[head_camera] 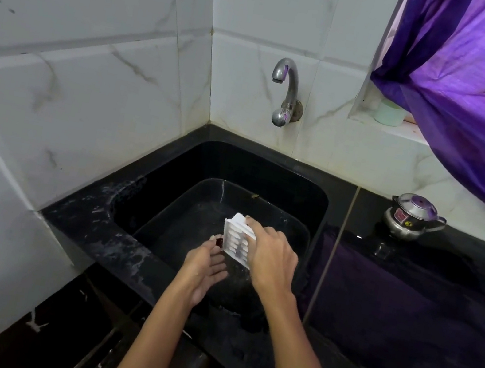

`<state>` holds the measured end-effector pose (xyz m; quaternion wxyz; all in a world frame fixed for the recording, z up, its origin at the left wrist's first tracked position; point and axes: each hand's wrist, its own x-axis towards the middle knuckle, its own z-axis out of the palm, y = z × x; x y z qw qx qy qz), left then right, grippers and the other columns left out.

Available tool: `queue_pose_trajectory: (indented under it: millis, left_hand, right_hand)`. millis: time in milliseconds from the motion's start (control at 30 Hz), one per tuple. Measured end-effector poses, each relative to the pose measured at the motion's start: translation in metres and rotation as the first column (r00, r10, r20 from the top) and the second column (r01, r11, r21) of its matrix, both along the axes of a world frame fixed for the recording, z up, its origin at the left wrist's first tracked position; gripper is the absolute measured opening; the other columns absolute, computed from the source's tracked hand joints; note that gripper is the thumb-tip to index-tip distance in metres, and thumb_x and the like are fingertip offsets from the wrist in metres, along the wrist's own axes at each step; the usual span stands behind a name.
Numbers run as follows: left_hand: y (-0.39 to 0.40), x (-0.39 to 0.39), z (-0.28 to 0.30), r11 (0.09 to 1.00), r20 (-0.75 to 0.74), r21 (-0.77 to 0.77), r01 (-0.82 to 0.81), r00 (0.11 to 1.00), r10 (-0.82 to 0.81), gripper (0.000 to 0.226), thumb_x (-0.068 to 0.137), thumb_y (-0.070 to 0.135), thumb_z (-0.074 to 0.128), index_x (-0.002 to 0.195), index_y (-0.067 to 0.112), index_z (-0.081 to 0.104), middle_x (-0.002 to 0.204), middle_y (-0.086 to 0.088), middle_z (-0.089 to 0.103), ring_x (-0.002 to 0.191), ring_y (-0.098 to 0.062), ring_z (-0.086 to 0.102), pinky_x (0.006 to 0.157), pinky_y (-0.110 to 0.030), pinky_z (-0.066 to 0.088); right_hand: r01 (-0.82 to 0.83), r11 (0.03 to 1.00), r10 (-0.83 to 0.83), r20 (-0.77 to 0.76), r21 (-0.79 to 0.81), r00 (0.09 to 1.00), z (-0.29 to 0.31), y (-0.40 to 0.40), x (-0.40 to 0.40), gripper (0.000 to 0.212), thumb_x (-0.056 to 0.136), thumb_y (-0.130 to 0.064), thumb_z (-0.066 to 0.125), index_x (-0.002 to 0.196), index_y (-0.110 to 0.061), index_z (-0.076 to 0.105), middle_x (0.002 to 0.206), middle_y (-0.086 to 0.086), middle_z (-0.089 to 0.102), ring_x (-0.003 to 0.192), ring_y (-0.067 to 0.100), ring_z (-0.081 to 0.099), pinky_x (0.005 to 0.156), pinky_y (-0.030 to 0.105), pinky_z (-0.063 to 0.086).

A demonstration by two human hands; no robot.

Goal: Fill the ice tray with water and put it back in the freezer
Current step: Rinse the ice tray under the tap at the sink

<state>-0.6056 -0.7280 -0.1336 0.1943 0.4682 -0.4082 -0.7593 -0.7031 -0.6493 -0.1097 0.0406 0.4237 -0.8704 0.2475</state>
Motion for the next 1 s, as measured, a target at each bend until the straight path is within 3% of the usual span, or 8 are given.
queue_pose_trajectory:
  millis: [267, 500, 667, 800, 933, 1000]
  left_hand:
    - [0.013, 0.013, 0.01, 0.999, -0.01, 0.032, -0.041, 0.999, 0.041, 0.054, 0.101, 0.032, 0.038, 0.14, -0.005, 0.033, 0.144, -0.028, 0.037, 0.131, -0.039, 0.039, 0.103, -0.044, 0.039]
    - [0.013, 0.025, 0.012, 1.0, -0.021, 0.018, -0.025, 0.999, 0.026, 0.051, 0.101, 0.033, 0.036, 0.136, -0.004, 0.04, 0.138, -0.025, 0.046, 0.126, -0.036, 0.047, 0.1, -0.041, 0.043]
    - [0.017, 0.043, 0.004, 1.0, -0.013, 0.022, -0.013, 1.0, 0.013, 0.051, 0.1, 0.035, 0.037, 0.134, -0.002, 0.043, 0.136, -0.023, 0.049, 0.123, -0.033, 0.05, 0.093, -0.035, 0.045]
    - [0.023, 0.053, -0.004, 1.0, 0.007, -0.013, -0.022, 1.0, 0.022, 0.051, 0.1, 0.036, 0.039, 0.134, -0.001, 0.044, 0.137, -0.022, 0.049, 0.125, -0.031, 0.049, 0.097, -0.036, 0.045]
    - [0.03, 0.054, -0.002, 0.995, 0.014, -0.087, -0.053, 0.998, 0.055, 0.044, 0.098, 0.034, 0.044, 0.127, 0.002, 0.051, 0.123, -0.013, 0.057, 0.116, -0.025, 0.055, 0.098, -0.036, 0.046]
    - [0.031, 0.05, -0.001, 0.985, 0.014, -0.164, -0.059, 0.998, 0.063, 0.03, 0.098, 0.035, 0.045, 0.111, 0.012, 0.058, 0.101, -0.002, 0.059, 0.095, -0.015, 0.059, 0.085, -0.03, 0.049]
  right_hand:
    - [0.048, 0.991, -0.047, 0.012, -0.126, 0.999, 0.006, 0.016, 0.016, 0.043, 0.094, -0.024, 0.053, 0.136, -0.034, 0.049, 0.111, -0.006, 0.064, 0.099, 0.013, 0.057, 0.067, 0.026, 0.041]
    - [0.19, 0.933, -0.2, -0.003, -0.306, 0.98, 0.008, 0.029, 0.026, 0.038, 0.09, -0.018, 0.059, 0.126, -0.03, 0.06, 0.092, -0.005, 0.069, 0.083, 0.015, 0.062, 0.06, 0.023, 0.036]
    - [0.319, 0.833, -0.273, 0.167, -0.452, 0.948, -0.001, 0.046, 0.047, 0.037, 0.091, -0.02, 0.06, 0.126, -0.03, 0.06, 0.095, -0.008, 0.069, 0.083, 0.013, 0.063, 0.065, 0.024, 0.043]
    - [0.366, 0.747, -0.232, 0.298, -0.555, 0.926, -0.008, 0.061, 0.066, 0.033, 0.094, -0.022, 0.058, 0.126, -0.027, 0.061, 0.109, -0.01, 0.068, 0.098, 0.007, 0.063, 0.084, 0.031, 0.053]
    - [0.434, 0.633, -0.211, 0.397, -0.641, 0.893, -0.004, 0.074, 0.074, 0.032, 0.095, -0.025, 0.057, 0.127, -0.022, 0.061, 0.119, -0.015, 0.065, 0.111, -0.003, 0.058, 0.091, 0.016, 0.048]
    - [0.528, 0.556, -0.223, 0.497, -0.642, 0.839, 0.001, 0.079, 0.072, 0.032, 0.095, -0.031, 0.055, 0.125, -0.025, 0.061, 0.116, -0.017, 0.065, 0.111, -0.007, 0.056, 0.089, 0.009, 0.045]
